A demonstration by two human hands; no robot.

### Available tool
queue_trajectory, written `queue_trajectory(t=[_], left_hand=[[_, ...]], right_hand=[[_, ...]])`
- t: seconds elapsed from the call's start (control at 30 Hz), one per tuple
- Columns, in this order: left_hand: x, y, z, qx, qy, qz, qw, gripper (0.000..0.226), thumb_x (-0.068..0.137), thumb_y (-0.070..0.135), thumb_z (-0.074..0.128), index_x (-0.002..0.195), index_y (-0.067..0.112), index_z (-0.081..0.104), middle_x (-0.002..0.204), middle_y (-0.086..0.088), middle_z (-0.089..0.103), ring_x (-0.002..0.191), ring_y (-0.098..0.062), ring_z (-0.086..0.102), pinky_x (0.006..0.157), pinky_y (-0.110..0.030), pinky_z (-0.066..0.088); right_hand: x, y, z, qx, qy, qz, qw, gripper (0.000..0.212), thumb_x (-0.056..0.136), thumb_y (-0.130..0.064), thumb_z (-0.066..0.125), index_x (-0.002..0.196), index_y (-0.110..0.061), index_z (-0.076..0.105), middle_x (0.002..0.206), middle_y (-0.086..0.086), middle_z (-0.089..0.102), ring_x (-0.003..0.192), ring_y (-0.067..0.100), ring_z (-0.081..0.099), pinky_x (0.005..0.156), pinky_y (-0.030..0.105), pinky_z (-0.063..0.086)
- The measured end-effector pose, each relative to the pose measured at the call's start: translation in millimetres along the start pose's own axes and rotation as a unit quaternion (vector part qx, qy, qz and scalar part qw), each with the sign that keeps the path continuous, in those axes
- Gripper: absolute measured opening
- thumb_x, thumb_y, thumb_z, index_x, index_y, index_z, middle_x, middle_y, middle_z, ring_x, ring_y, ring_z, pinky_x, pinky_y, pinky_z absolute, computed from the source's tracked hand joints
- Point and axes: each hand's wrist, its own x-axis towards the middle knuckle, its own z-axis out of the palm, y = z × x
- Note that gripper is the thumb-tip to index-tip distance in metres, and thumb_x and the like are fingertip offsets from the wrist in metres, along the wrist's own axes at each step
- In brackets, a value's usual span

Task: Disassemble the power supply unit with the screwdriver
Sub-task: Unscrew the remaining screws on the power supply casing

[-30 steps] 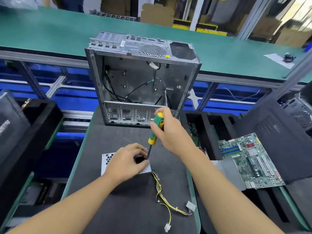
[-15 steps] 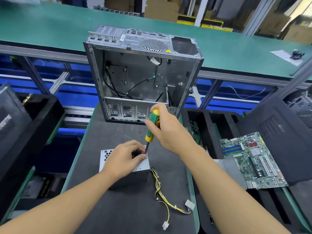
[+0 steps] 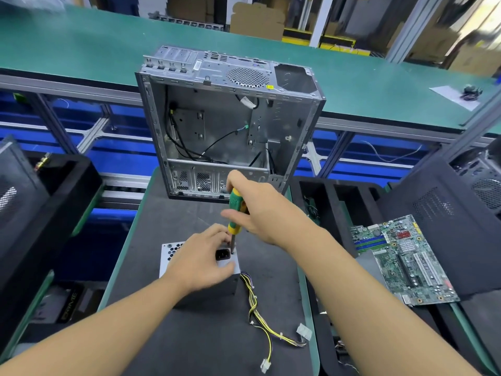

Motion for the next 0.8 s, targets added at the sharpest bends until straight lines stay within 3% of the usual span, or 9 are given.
queue_trajectory(t=[0.07,0.2,0.3,0.47,0.67,0.8], left_hand=[[0.1,1.3,2.2,0.062,-0.005,0.012,0.998,0.046,0.071,0.058,0.057,0.108,0.030,0.051,0.103,0.022,0.042,0.088,-0.012,0.053,0.080,-0.030,0.043],[-2.4,5.2,8.1,0.123,0.041,0.026,0.991,0.047,0.072,0.066,0.058,0.099,0.031,0.042,0.090,0.019,0.029,0.080,-0.004,0.031,0.084,-0.027,0.038],[-1.7,3.1,6.6,0.076,0.014,0.007,0.997,0.039,0.078,0.061,0.055,0.103,0.033,0.046,0.097,0.022,0.039,0.086,-0.004,0.043,0.085,-0.027,0.037],[-1.7,0.1,2.9,-0.014,0.039,0.016,0.999,0.008,0.085,0.032,0.060,0.088,0.025,0.061,0.113,0.023,0.055,0.083,-0.015,0.060,0.079,-0.037,0.047],[-1.6,-6.8,6.9,-0.043,0.043,0.017,0.998,0.014,0.086,0.035,0.060,0.084,0.022,0.066,0.115,0.026,0.059,0.084,-0.006,0.063,0.077,-0.032,0.052],[-1.9,-3.8,4.8,-0.061,0.046,-0.010,0.997,0.007,0.082,0.035,0.058,0.080,0.030,0.063,0.101,0.036,0.055,0.079,0.003,0.059,0.070,-0.031,0.052]], right_hand=[[1.4,-3.9,-6.4,-0.013,-0.049,-0.001,0.999,0.024,0.095,-0.027,0.061,0.103,-0.023,0.038,0.088,-0.002,0.056,0.074,0.018,0.051,0.064,0.037,0.045],[5.2,-9.4,-9.4,-0.034,-0.091,0.021,0.995,0.020,0.096,-0.023,0.058,0.103,-0.026,0.040,0.088,-0.002,0.055,0.074,0.019,0.052,0.059,0.034,0.043],[6.8,-9.0,-11.0,-0.057,-0.084,0.020,0.995,0.019,0.096,-0.022,0.058,0.105,-0.022,0.042,0.093,0.001,0.054,0.083,0.024,0.051,0.066,0.037,0.043],[4.4,-4.0,-15.6,-0.034,-0.087,0.021,0.995,0.018,0.095,-0.020,0.059,0.104,-0.024,0.043,0.099,-0.001,0.054,0.089,0.022,0.049,0.075,0.038,0.043],[5.7,-3.4,-15.7,-0.041,-0.088,0.023,0.995,0.019,0.095,-0.020,0.059,0.104,-0.024,0.043,0.098,-0.001,0.054,0.086,0.021,0.050,0.072,0.037,0.042],[8.3,-12.1,-9.5,-0.087,-0.090,0.027,0.992,0.024,0.095,-0.028,0.060,0.101,-0.022,0.037,0.087,0.003,0.054,0.076,0.027,0.053,0.063,0.040,0.046]])
